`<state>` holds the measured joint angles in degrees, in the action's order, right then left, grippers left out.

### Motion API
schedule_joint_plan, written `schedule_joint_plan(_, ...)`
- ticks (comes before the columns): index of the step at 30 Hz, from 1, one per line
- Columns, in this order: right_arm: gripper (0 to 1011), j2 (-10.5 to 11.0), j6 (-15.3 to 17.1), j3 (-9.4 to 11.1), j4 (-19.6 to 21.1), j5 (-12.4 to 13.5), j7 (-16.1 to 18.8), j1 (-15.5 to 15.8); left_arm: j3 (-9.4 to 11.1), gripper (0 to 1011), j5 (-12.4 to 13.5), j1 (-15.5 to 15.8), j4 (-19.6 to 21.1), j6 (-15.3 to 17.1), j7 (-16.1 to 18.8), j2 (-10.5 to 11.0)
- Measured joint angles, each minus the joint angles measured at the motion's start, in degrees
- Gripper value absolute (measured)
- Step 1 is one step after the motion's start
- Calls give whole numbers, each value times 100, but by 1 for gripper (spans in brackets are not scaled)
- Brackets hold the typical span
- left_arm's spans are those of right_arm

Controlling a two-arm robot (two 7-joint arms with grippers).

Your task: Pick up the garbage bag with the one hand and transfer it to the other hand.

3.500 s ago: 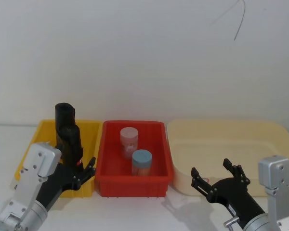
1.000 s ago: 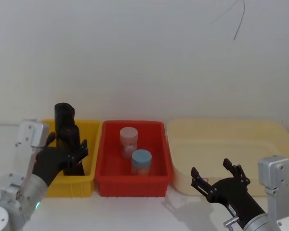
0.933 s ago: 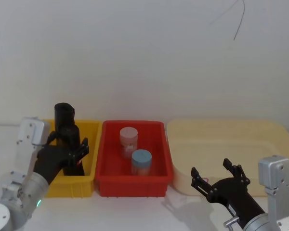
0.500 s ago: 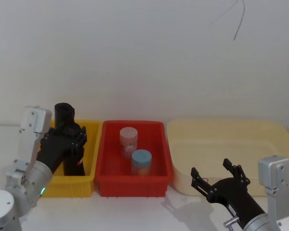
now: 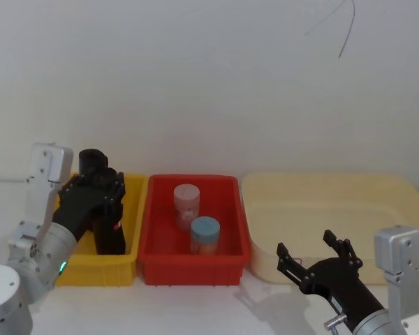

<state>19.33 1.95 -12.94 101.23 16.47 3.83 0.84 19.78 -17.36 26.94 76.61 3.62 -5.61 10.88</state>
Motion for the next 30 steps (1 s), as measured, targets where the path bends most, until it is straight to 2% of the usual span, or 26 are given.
schedule_joint_plan(12, 1001, 0, 0, 0, 0, 0, 0, 0, 25, 559, 12, 153, 188, -21, -276, -12)
schedule_joint_plan(21, 1001, 0, 0, 0, 0, 0, 0, 0, 179, 559, 16, 410, 327, -50, -705, -55)
schedule_joint_plan(30, 1001, 0, 0, 0, 0, 0, 0, 0, 367, 559, -119, 642, 395, 13, -1180, -165)
